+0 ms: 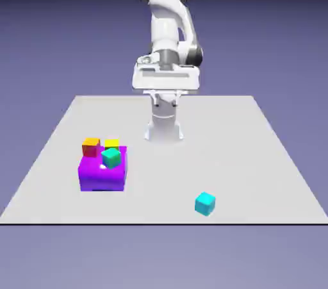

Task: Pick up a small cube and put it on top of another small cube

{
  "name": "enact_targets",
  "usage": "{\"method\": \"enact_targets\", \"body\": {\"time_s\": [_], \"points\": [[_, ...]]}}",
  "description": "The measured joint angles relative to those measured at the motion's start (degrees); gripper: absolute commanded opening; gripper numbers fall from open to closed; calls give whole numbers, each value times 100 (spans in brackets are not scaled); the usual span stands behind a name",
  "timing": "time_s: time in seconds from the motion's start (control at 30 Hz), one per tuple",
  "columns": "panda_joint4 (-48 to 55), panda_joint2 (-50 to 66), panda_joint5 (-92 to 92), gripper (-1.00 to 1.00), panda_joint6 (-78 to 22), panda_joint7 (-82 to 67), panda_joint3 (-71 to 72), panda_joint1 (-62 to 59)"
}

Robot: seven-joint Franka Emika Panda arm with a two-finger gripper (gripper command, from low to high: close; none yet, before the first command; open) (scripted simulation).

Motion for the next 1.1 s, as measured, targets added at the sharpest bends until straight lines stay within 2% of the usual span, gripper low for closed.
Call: {"method": "enact_targets", "body": {"time_s": [1.1], "points": [[837,675,-1601,0,-381,-3769,6852,-6079]]}}
